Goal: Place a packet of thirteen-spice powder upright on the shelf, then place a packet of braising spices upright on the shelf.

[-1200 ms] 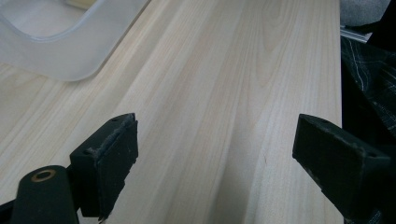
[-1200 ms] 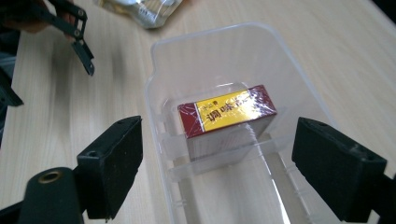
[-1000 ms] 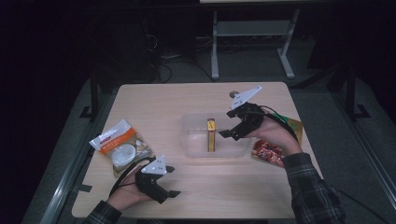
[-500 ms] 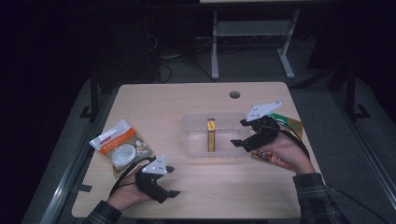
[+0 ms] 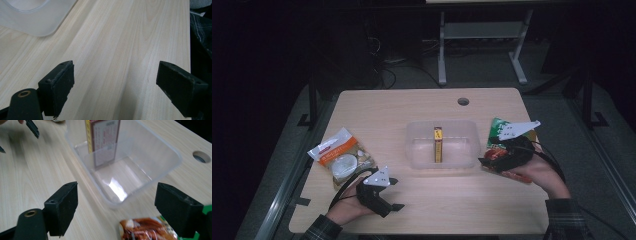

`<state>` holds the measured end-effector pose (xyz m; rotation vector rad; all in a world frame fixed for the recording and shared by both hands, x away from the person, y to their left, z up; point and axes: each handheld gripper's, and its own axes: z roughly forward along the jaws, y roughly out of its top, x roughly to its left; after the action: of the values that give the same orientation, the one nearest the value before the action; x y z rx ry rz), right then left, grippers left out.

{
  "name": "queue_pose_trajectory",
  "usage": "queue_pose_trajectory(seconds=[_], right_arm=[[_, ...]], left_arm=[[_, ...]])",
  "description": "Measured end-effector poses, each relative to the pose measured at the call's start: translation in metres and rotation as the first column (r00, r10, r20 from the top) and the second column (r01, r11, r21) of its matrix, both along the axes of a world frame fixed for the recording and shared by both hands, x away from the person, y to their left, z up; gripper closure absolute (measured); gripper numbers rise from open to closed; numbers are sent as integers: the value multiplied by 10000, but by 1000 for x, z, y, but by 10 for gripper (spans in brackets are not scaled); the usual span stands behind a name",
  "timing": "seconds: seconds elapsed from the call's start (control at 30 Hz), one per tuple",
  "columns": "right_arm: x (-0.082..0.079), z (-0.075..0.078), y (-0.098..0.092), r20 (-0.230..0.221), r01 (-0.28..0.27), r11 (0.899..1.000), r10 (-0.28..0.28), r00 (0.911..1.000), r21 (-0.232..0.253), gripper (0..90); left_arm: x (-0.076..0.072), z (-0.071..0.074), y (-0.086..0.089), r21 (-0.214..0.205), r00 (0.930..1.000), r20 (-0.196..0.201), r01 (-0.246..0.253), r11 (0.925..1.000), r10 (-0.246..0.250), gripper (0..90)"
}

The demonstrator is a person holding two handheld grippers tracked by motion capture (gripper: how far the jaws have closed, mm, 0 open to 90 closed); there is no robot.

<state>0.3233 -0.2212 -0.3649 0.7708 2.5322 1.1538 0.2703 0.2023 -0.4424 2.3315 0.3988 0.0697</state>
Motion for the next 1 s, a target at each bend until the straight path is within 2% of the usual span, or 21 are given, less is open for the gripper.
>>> queue_pose_trajectory(seconds=[0.2, 0.27, 0.4, 0.57, 0.7, 0.73, 0.8, 0.83, 0.9, 0.93, 0.97, 1.0], right_arm=[[4, -10, -24, -228, 704, 9975, -703, 9973, 41, 184], [5, -12, -27, -254, 775, 9970, -774, 9967, 20, 184], [16, -26, -40, -394, 1322, 9912, -1323, 9904, -37, 190], [23, -33, -47, -550, 1803, 9836, -1806, 9820, -111, 207], [32, -41, -56, -664, 2301, 9729, -2311, 9707, -221, 242], [36, -43, -59, -707, 2548, 9667, -2560, 9641, -247, 283], [38, -45, -61, -621, 2606, 9652, -2614, 9632, -196, 314], [42, -46, -64, -637, 2825, 9590, -2834, 9569, -223, 340], [49, -50, -68, -576, 3053, 9520, -3062, 9502, -235, 425], [54, -53, -71, -600, 3314, 9429, -3328, 9411, -325, 490], [54, -53, -71, -600, 3314, 9429, -3328, 9411, -325, 490], [63, -57, -74, -729, 3621, 9304, -3656, 9279, -565, 586]], left_arm=[[0, -1, 0, 40, 10000, -42, 3, 10000, -3, 143], [0, -1, 0, 37, 10000, -84, -8, 10000, 8, 143], [0, -1, 0, 45, 10000, -87, -14, 10000, 15, 143], [0, -1, -1, 42, 9999, -115, -26, 10000, 26, 143], [0, -2, -1, 58, 9999, -122, -16, 10000, 17, 143], [-1, -2, -1, 75, 9999, -123, -22, 10000, 23, 143], [0, -2, -1, 84, 9999, -114, -5, 10000, 6, 143], [0, -1, -2, 80, 10000, -92, -5, 10000, 6, 143], [0, -2, -2, 71, 10000, -97, -5, 10000, 6, 143], [0, -2, -2, 62, 9999, -130, -21, 10000, 22, 143], [0, -2, -2, 79, 9999, -162, -44, 10000, 46, 143], [1, -3, -1, 119, 9999, -157, -19, 9999, 21, 143]])
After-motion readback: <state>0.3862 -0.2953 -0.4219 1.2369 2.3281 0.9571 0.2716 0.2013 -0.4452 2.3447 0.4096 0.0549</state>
